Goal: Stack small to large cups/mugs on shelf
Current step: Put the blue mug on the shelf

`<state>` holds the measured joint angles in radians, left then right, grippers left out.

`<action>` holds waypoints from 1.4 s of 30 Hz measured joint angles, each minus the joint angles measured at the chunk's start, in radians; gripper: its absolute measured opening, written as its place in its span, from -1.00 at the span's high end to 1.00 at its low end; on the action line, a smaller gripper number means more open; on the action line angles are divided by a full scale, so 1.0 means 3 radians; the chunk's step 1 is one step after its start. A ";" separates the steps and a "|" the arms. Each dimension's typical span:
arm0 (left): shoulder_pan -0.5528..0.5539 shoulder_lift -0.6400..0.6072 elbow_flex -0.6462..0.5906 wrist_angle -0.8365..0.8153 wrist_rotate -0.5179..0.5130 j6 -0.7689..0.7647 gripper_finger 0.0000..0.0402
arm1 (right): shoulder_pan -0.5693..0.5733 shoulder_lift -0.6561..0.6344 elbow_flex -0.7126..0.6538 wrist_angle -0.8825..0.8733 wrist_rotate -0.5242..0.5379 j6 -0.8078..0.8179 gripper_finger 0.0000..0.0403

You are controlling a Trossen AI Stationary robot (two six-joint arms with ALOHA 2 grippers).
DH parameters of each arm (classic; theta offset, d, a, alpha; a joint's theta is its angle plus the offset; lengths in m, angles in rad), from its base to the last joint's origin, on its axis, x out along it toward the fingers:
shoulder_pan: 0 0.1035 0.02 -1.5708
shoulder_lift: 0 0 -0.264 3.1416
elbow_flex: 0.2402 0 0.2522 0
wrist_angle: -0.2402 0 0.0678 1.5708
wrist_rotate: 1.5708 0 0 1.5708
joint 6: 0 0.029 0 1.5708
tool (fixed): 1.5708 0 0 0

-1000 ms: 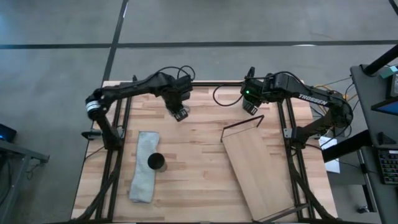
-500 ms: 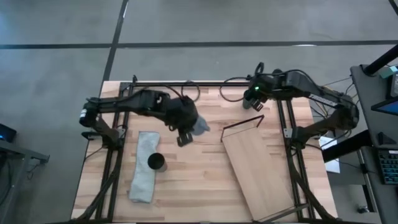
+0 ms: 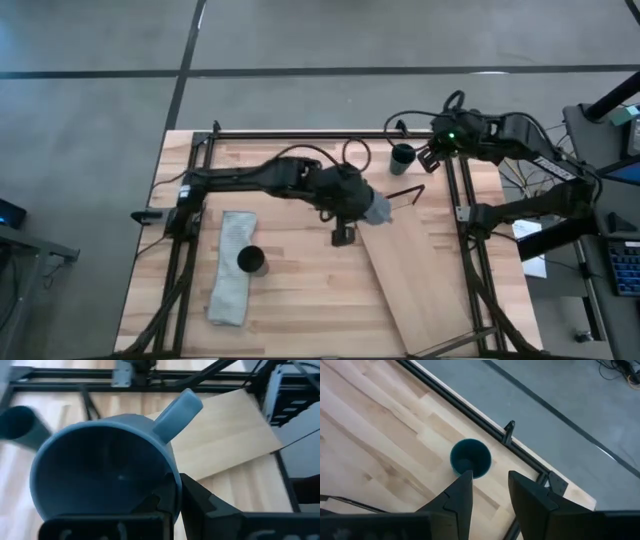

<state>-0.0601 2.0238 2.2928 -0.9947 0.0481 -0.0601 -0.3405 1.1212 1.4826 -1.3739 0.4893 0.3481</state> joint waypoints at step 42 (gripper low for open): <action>0.0001 0.0913 -0.0206 0.0708 0.0084 -0.0215 1.00 | 0.0183 -0.0024 -0.0107 0.0000 -0.1533 0.0347 0.45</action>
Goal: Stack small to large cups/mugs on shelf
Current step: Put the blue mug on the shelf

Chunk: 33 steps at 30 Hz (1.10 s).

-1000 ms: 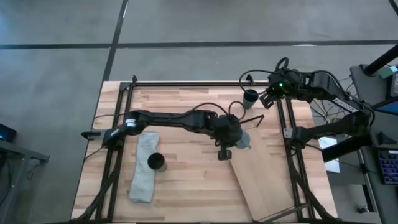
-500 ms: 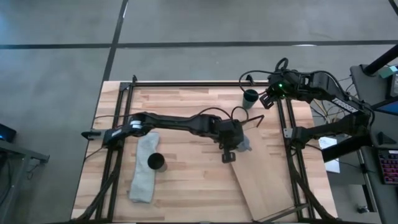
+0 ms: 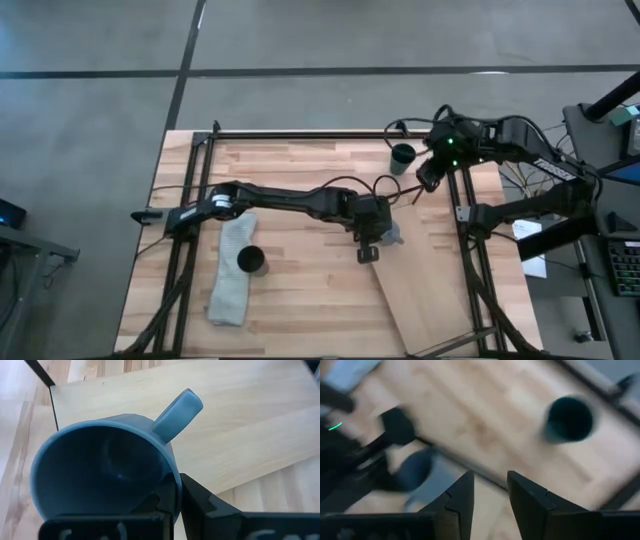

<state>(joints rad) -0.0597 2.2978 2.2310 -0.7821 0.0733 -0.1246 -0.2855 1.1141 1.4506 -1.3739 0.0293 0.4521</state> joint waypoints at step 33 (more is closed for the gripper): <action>0.0021 -0.0010 -0.0065 0.0164 0.0006 -0.0498 1.00 | 0.2348 0.0001 -0.1424 0.1167 0.0752 0.1520 0.59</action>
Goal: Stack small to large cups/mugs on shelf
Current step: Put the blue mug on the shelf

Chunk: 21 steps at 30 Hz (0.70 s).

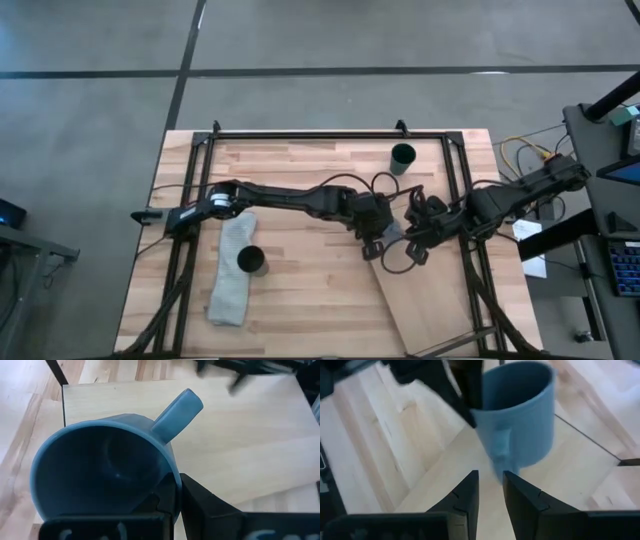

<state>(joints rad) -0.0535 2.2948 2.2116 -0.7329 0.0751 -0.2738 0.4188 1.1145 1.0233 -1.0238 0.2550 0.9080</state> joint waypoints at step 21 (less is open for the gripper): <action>0.0013 -0.0008 -0.0005 0.0091 0.0078 -0.0216 1.00 | 0.0001 -0.0004 -0.0132 0.0101 0.0194 -0.0211 0.60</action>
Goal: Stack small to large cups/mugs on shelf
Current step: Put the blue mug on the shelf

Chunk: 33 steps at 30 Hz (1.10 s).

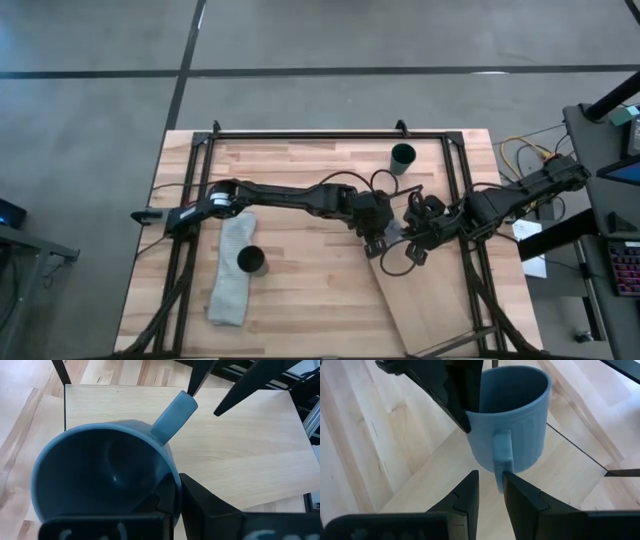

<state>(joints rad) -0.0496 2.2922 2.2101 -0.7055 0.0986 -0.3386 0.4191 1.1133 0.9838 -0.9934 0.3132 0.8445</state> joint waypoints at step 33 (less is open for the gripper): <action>0.0013 -0.0004 0.0042 -0.0029 0.0094 0.0036 1.00 | -0.0004 0.0000 0.0086 -0.0220 0.0096 -0.0099 0.59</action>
<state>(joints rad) -0.0456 2.2910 2.2227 -0.7143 0.1268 -0.3279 0.4179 1.1133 1.0096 -1.0593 0.3420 0.8148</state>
